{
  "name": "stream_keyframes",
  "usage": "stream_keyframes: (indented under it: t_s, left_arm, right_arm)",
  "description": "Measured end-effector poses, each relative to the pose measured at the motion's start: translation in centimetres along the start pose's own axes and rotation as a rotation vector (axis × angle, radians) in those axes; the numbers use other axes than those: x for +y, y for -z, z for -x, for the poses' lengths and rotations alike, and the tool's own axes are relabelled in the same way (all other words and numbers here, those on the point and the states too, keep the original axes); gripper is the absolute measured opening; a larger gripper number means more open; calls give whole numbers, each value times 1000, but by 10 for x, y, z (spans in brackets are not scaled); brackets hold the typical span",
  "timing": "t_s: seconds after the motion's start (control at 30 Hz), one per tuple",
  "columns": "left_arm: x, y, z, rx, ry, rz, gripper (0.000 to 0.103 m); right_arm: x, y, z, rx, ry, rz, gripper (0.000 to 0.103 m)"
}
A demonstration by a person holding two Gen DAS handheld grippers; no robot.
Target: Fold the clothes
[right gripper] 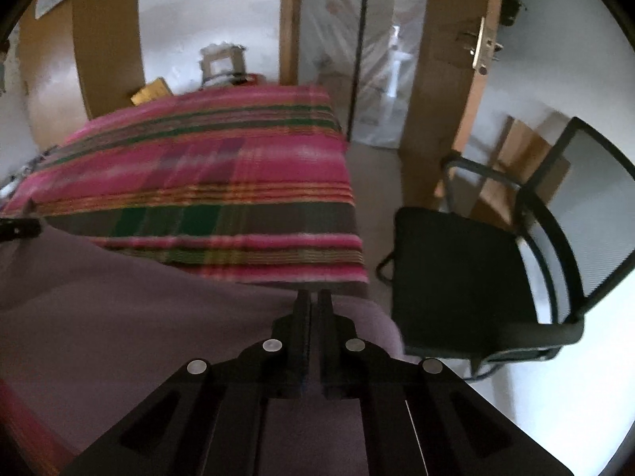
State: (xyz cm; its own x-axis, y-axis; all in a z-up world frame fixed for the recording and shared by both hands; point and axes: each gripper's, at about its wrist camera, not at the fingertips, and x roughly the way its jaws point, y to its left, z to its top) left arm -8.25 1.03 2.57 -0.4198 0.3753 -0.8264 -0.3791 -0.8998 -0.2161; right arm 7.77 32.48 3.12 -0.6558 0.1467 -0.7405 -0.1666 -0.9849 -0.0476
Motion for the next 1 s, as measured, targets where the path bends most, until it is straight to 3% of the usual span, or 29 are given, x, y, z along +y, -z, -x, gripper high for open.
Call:
stream_keyframes:
  t_s: [0.17, 0.27, 0.47, 0.67, 0.87, 1.0]
  left_arm:
    - [-1, 0, 1, 1, 1, 0, 37]
    - [-1, 0, 4, 0, 3, 1, 37]
    - [0, 7, 22, -42, 32, 8, 37]
    - [-1, 25, 36, -43, 61, -5, 37]
    - [7, 48, 46, -30, 61, -6, 37]
    - [12, 64, 53, -22, 61, -6, 37]
  right_arm:
    - [1, 2, 1, -1, 17, 2, 6]
    - [9, 4, 7, -12, 41, 14, 21]
    - [38, 9, 44, -100, -64, 59, 31]
    - [87, 31, 50, -72, -139, 175, 37]
    - [87, 57, 47, -39, -97, 140, 38]
    - [72, 72, 57, -43, -34, 96, 46]
